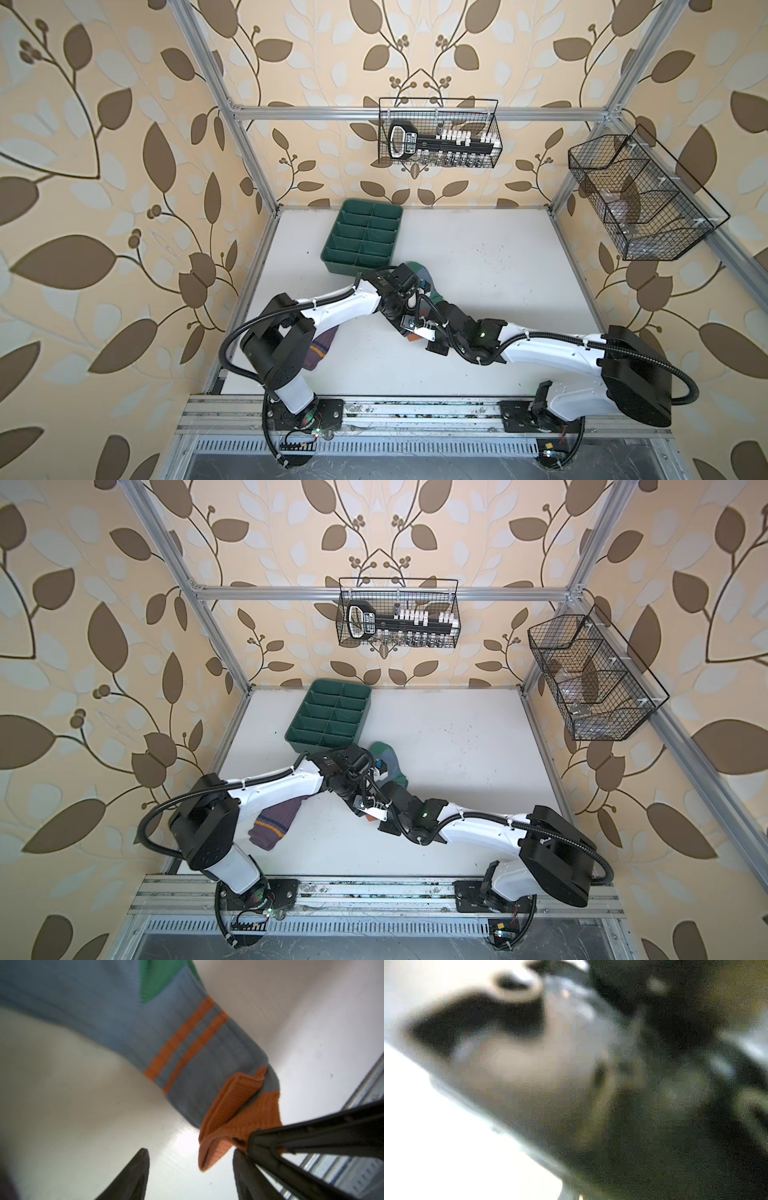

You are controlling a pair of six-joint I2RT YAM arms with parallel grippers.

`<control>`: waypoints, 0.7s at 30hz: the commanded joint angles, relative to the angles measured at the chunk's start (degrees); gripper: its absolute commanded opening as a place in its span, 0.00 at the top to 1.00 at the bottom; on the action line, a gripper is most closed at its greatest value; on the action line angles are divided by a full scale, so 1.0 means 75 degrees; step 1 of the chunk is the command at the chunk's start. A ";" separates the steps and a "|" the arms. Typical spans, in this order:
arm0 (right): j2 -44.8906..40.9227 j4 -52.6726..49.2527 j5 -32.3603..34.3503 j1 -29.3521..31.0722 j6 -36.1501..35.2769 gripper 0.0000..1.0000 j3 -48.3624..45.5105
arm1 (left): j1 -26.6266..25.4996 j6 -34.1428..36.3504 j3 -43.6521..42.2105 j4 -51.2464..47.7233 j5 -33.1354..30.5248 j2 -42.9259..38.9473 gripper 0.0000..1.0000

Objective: Roll the socks

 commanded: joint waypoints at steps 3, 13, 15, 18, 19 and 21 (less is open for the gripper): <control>0.0510 -0.1867 -0.0259 -0.0243 0.0062 0.98 -0.0191 | -0.0035 -0.0449 -0.0387 0.0203 -0.1981 -0.2590 0.25; 0.0656 -0.2348 -0.0435 -0.0156 0.0135 1.00 -0.0107 | -0.0017 -0.0343 -0.0884 0.0119 -0.3473 -0.5066 0.15; 0.0612 -0.2361 -0.0507 -0.0204 0.0126 1.00 -0.0108 | -0.0012 -0.0262 -0.0678 -0.0197 -0.3372 -0.5143 0.15; 0.0646 -0.2427 -0.0823 -0.0388 0.0094 1.00 -0.0018 | -0.0012 -0.0072 -0.0414 -0.0618 -0.3159 -0.5331 0.16; 0.0670 -0.2482 -0.0985 -0.0455 0.0056 1.00 0.0034 | -0.0013 0.0059 -0.0370 -0.0738 -0.3022 -0.5446 0.16; 0.0776 -0.2680 -0.1361 -0.0618 -0.0037 1.00 0.0225 | -0.0015 0.0412 -0.0349 -0.0893 -0.2664 -0.5740 0.16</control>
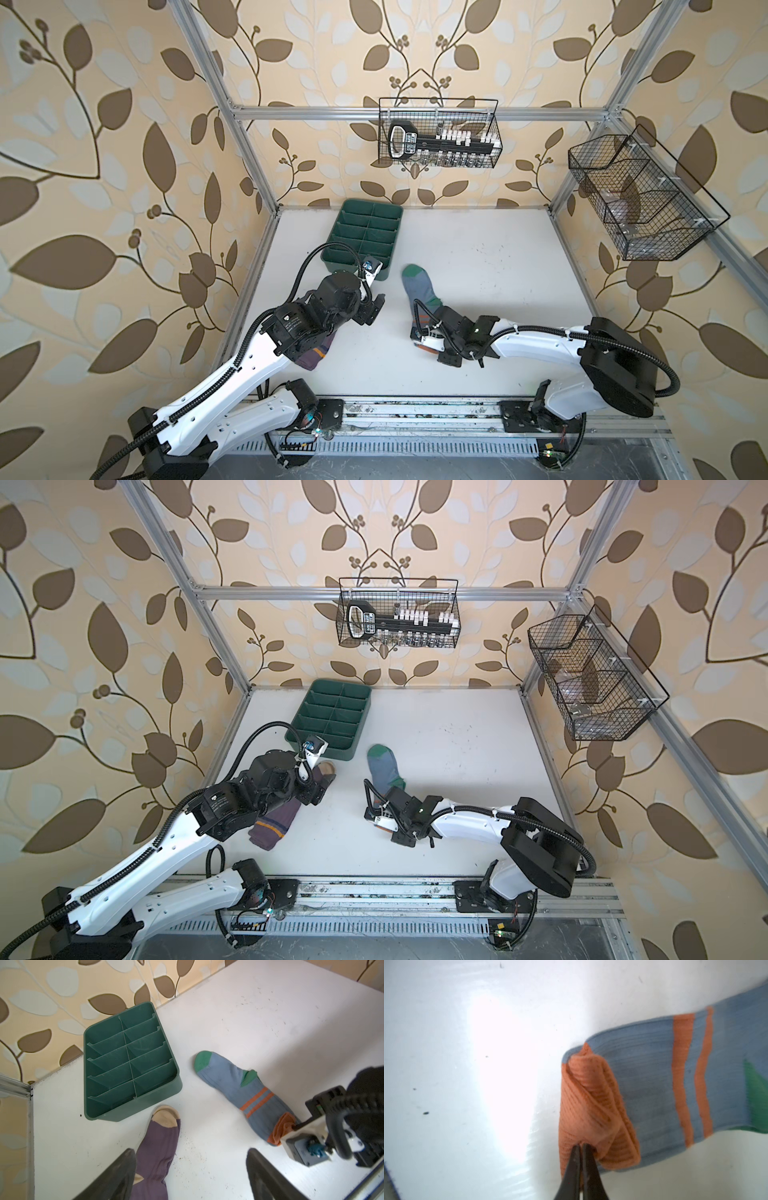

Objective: Roll the socks

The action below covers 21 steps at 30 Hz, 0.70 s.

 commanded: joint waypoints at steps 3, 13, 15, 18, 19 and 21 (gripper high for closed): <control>0.0370 -0.1079 -0.1256 -0.0354 -0.0410 1.00 0.0654 | -0.0017 0.1357 0.0252 -0.0599 0.1175 -0.0922 0.17; 0.1953 -0.2937 -0.2287 -0.0852 -0.1316 1.00 0.2722 | -0.0256 0.3806 -0.0152 -0.0381 0.1912 -0.1193 0.17; 0.2296 -0.3259 -0.2323 -0.0993 -0.1416 1.00 0.3199 | -0.0626 0.4130 -0.0441 0.0032 0.1465 -0.1058 0.17; 0.2661 -0.3535 -0.2430 -0.1160 -0.1502 1.00 0.3725 | -0.1698 0.4740 -0.1064 0.0785 0.0235 -0.0756 0.17; 0.2739 -0.3589 -0.2484 -0.1207 -0.1539 1.00 0.3867 | -0.2143 0.4967 -0.1312 0.1138 -0.0274 -0.0625 0.17; 0.2893 -0.3606 -0.2531 -0.1270 -0.1615 1.00 0.3995 | -0.2782 0.5329 -0.1823 0.1870 -0.0931 -0.0334 0.17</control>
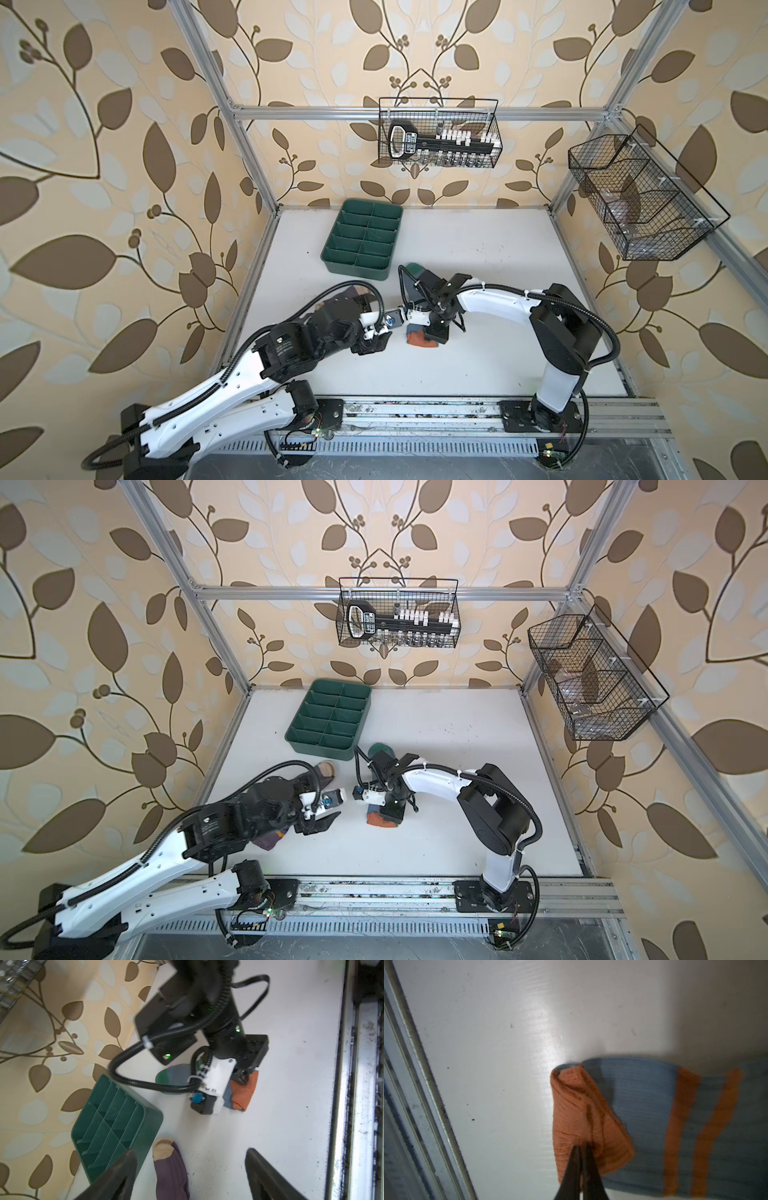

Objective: Roll the socks

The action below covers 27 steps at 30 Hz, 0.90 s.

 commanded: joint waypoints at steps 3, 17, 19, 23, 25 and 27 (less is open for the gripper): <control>0.0364 -0.0574 -0.0422 -0.0226 -0.0522 1.00 0.0544 | -0.1127 0.1117 -0.1195 0.2513 -0.1797 0.0838 0.16; 0.0900 -0.0492 -0.0596 -0.0690 -0.0679 1.00 0.0732 | -0.1255 0.0337 -0.1703 0.4602 -0.1432 0.3393 0.20; 0.0921 -0.0466 -0.0617 -0.0728 -0.0682 1.00 0.0727 | -0.1253 0.0291 -0.1668 0.4642 -0.1477 0.3744 0.21; 0.0955 -0.0443 -0.0668 -0.0782 -0.0706 1.00 0.0738 | -0.1253 0.0271 -0.1614 0.4992 -0.1601 0.4369 0.23; 0.0949 -0.0423 -0.0691 -0.0791 -0.0729 1.00 0.0732 | -0.1253 0.0276 -0.1530 0.5111 -0.1595 0.4674 0.26; 0.0959 -0.0397 -0.0702 -0.0829 -0.0729 1.00 0.0724 | -0.1244 0.0228 -0.1424 0.5215 -0.1688 0.5068 0.31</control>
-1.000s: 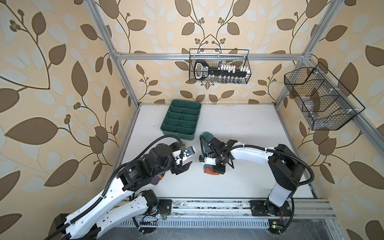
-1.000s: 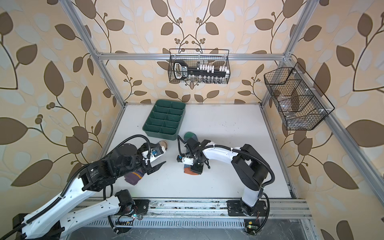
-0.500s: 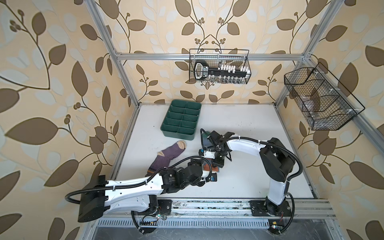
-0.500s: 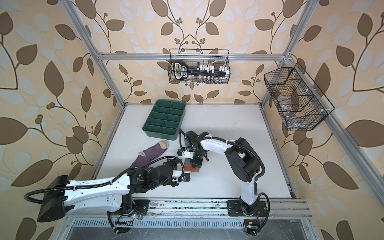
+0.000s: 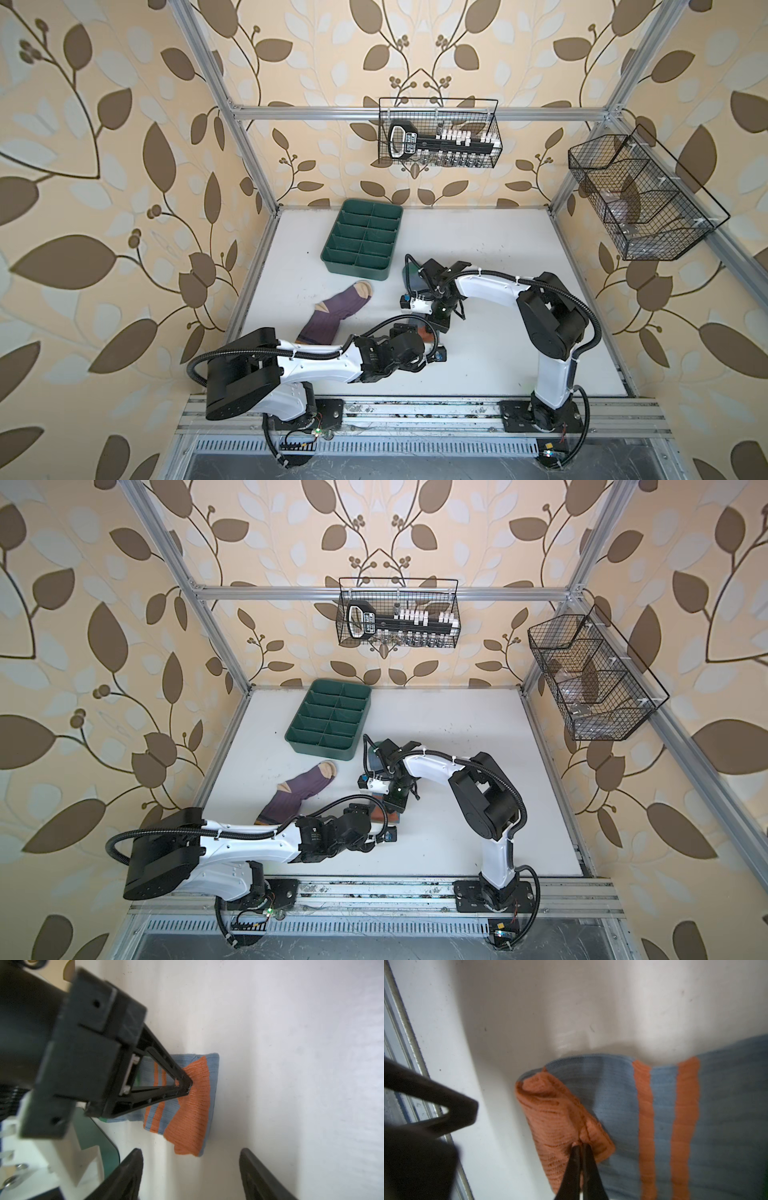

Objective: Roll the socks

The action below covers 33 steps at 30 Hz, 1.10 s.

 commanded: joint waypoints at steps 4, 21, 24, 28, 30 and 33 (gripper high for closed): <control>0.0237 0.0024 -0.0097 -0.0097 -0.0283 1.00 0.0148 | -0.0067 -0.0285 0.0399 0.0624 -0.0348 0.0950 0.37; -0.0387 0.0494 -0.0333 -0.0339 -0.0179 0.91 -0.0228 | 0.0449 -0.0930 0.1199 -0.0310 -0.0163 0.2093 0.88; -0.1028 0.0959 -0.0538 -0.0519 0.0007 0.83 -0.0596 | 0.0697 -0.1190 0.1643 -0.1351 0.0537 0.2062 0.99; -0.1953 0.1619 -0.0457 -0.0822 0.0445 0.69 -0.0949 | 0.0955 -0.1277 0.1994 -0.2263 0.1423 0.1946 1.00; -0.2425 0.2121 -0.0161 -0.1063 0.0960 0.68 -0.1095 | 0.1043 -0.1270 0.2088 -0.2540 0.1802 0.1898 1.00; -0.3192 0.3083 0.0912 -0.1663 0.2173 0.69 -0.1353 | 0.1182 -0.1269 0.2207 -0.2865 0.2247 0.1892 1.00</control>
